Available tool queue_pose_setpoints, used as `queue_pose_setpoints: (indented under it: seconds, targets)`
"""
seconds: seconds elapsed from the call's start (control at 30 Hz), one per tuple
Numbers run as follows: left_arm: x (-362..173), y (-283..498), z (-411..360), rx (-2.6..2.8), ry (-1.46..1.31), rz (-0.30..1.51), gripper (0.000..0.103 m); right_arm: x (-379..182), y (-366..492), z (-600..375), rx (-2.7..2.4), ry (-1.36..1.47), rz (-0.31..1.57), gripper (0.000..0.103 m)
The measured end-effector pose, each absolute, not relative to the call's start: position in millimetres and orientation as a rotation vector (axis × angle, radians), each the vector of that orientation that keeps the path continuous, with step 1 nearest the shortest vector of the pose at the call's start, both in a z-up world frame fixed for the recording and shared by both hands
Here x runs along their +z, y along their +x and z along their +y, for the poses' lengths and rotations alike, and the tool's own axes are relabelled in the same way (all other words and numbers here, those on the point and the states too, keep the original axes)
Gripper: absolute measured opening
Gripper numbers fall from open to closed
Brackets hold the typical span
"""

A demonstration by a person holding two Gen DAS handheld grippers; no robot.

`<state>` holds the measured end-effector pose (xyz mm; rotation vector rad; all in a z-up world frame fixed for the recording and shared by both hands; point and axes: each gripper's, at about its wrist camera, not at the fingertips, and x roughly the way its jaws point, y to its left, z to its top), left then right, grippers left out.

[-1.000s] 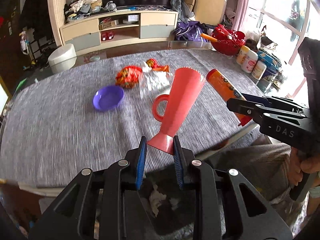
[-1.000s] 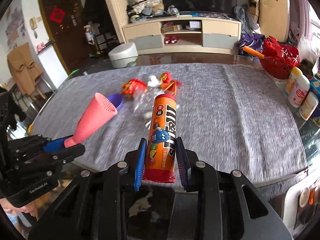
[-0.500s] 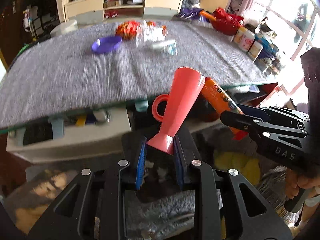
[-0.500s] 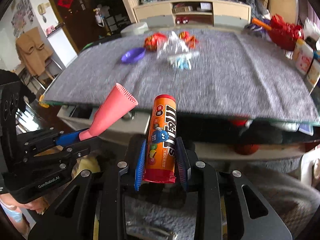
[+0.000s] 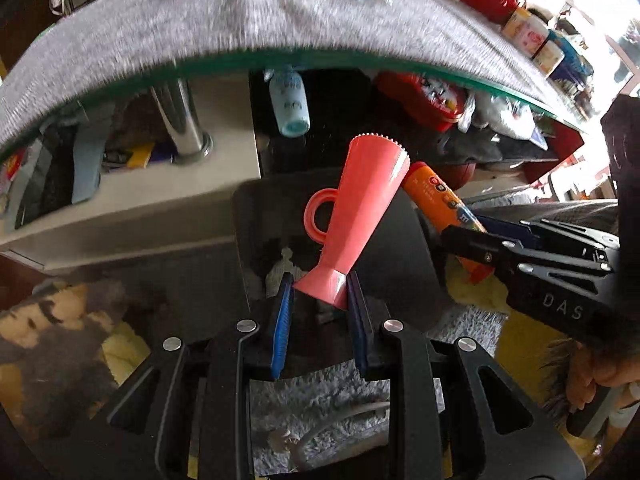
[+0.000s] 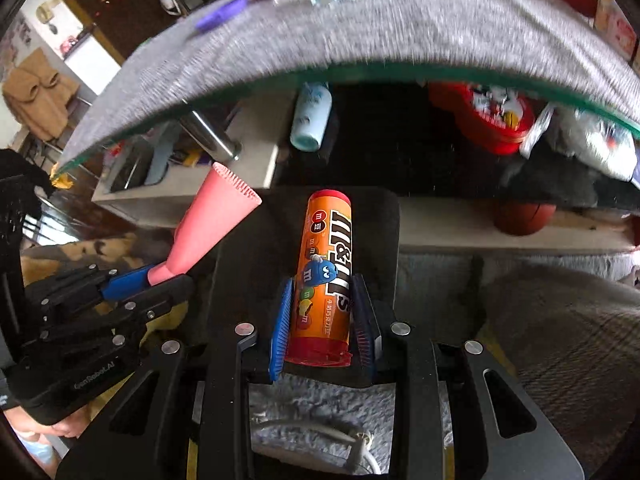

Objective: Collect trash
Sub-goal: 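Lower both tools to the grey bin and open them to release the cup and tube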

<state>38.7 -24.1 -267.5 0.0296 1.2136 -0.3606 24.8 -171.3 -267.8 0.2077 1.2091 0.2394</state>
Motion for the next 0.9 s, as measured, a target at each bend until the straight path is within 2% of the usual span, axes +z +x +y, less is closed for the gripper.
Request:
queue_pose_setpoints:
  seconds: [0.27,0.37,0.47,0.57,0.7,0.77,0.83,0.9]
  targets:
    - [-284,40,-26,-0.369,0.030,1.263,0.025,-276,34,-169,0.240,0.218,1.244,0.033]
    - [-284,39,-26,-0.370,0.033,1.264,0.031,-276,38,-171,0.231,0.225,1.241,0.035]
    - [-283,40,-26,-0.361,0.038,1.258,0.036,-273,40,-172,0.220,0.228,1.230,0.047]
    - [-279,42,-24,-0.351,0.030,1.250,0.044,-270,40,-173,0.213,0.228,1.219,0.051]
    - [-273,43,-22,-0.342,0.024,1.239,0.052,-267,41,-177,0.198,0.226,1.210,0.062]
    - [-268,44,-22,-0.335,0.023,1.232,0.064,-263,42,-179,0.192,0.224,1.206,0.068]
    - [-263,44,-22,-0.332,0.023,1.222,0.072,-259,44,-180,0.182,0.219,1.198,0.080]
    - [-256,45,-22,-0.336,0.017,1.214,0.079,-250,46,-184,0.172,0.218,1.184,0.086]
